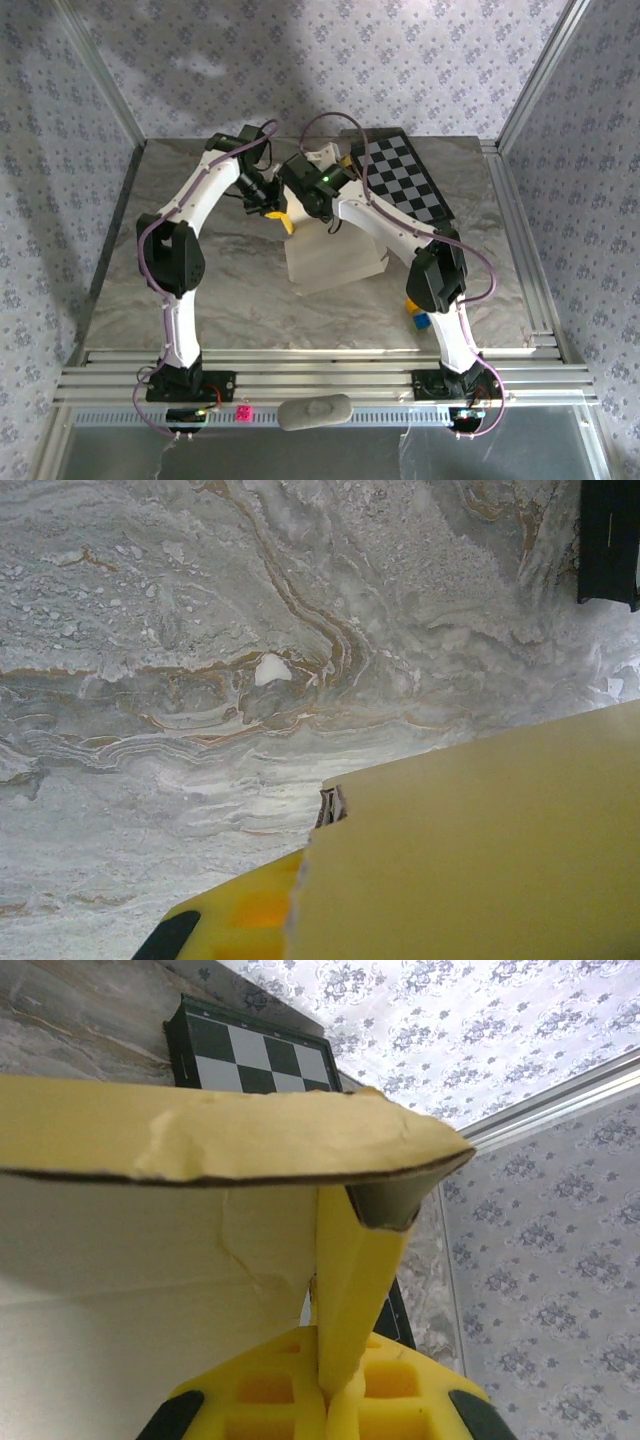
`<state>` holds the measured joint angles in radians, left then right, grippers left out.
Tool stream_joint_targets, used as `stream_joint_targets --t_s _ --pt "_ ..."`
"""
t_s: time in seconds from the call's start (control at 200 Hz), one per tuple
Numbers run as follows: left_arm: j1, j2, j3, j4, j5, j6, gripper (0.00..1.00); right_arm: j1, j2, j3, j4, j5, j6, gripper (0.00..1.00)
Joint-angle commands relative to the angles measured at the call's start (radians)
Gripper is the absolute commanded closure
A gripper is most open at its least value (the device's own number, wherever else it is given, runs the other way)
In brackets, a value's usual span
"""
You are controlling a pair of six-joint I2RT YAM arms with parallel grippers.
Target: Fold the paper box
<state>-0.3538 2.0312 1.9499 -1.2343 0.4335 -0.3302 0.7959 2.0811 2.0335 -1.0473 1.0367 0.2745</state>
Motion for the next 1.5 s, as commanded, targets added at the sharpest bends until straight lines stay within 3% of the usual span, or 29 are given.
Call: stream_joint_targets --t_s 0.0,0.15,0.225,0.445,0.615,0.785,0.925,1.054,1.304,1.379,1.499 --pt "0.01 -0.001 0.047 -0.033 0.002 -0.021 1.0 -0.025 -0.007 0.015 -0.103 0.048 0.011 1.0" --pt "0.01 0.001 0.052 -0.041 0.007 -0.017 1.0 -0.059 -0.123 -0.077 0.078 -0.264 -0.115 1.0" --pt "0.012 0.006 0.057 -0.047 0.012 -0.017 1.0 -0.08 -0.147 -0.073 0.088 -0.381 -0.132 1.0" --pt "0.016 0.017 0.076 -0.06 0.019 -0.021 1.0 -0.143 -0.177 -0.047 0.09 -0.602 -0.148 0.73" --pt "0.018 0.021 0.084 -0.066 0.019 -0.021 1.0 -0.158 -0.197 -0.069 0.107 -0.601 -0.161 0.64" --pt "0.018 0.024 0.089 -0.069 0.022 -0.017 1.0 -0.165 -0.184 -0.085 0.125 -0.581 -0.161 0.67" --pt "0.019 0.029 0.095 -0.073 0.022 -0.017 1.0 -0.157 -0.148 -0.072 0.145 -0.495 -0.197 0.77" --pt "0.021 0.03 0.099 -0.075 0.021 -0.02 1.0 -0.154 -0.103 -0.042 0.108 -0.387 -0.187 1.0" --pt "0.021 0.023 0.079 -0.042 -0.008 -0.061 1.0 -0.15 -0.088 -0.028 0.055 -0.406 -0.102 1.0" --pt "0.021 0.0 0.054 -0.002 -0.009 -0.087 0.82 -0.151 -0.069 -0.011 0.018 -0.427 -0.073 1.0" --pt "0.021 -0.023 0.022 0.048 0.01 -0.117 0.72 -0.15 -0.049 -0.004 -0.011 -0.456 -0.052 1.0"
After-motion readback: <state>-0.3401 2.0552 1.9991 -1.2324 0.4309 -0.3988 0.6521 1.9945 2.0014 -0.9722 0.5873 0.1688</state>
